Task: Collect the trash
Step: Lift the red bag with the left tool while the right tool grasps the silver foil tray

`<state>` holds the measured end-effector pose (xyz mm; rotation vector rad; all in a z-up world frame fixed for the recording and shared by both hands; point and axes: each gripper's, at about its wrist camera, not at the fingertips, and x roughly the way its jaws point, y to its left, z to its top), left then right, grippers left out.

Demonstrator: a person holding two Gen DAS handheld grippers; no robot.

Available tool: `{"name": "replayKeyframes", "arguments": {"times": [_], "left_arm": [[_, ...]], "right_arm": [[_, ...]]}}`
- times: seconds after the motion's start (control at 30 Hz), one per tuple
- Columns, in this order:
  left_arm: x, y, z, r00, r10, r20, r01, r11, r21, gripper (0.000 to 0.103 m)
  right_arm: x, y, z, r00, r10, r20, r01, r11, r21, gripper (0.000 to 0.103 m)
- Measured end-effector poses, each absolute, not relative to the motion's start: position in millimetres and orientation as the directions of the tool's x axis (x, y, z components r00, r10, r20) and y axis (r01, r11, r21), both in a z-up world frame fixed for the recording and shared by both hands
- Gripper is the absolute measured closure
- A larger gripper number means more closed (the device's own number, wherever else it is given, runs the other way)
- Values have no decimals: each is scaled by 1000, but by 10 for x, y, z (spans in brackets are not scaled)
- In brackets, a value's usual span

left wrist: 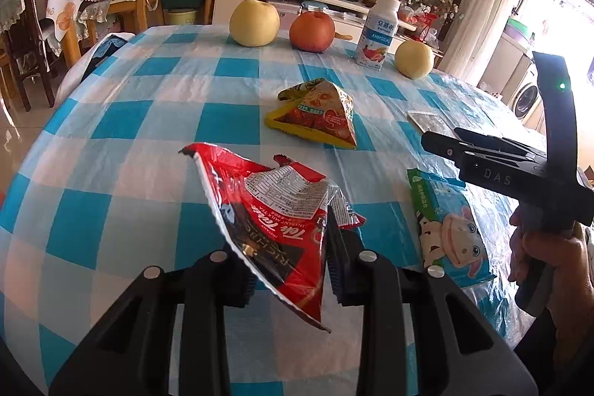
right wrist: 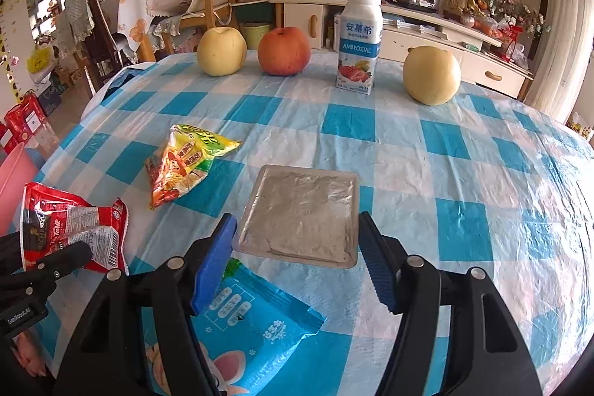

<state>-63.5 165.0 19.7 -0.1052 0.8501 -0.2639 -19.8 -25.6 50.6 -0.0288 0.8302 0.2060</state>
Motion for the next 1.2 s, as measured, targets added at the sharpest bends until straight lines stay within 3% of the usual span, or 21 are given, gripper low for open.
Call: {"name": "replayKeyframes", "arguments": {"times": [0.77, 1.2], "left_arm": [[-777, 1898, 487, 686, -323, -652, 181, 944, -276, 73], [-881, 2294, 697, 753, -293, -589, 108, 939, -328, 73]], "right_arm": [[-599, 4, 859, 690, 277, -668, -292, 952, 93, 36], [-748, 388, 1069, 671, 372, -642, -361, 920, 155, 36]]}}
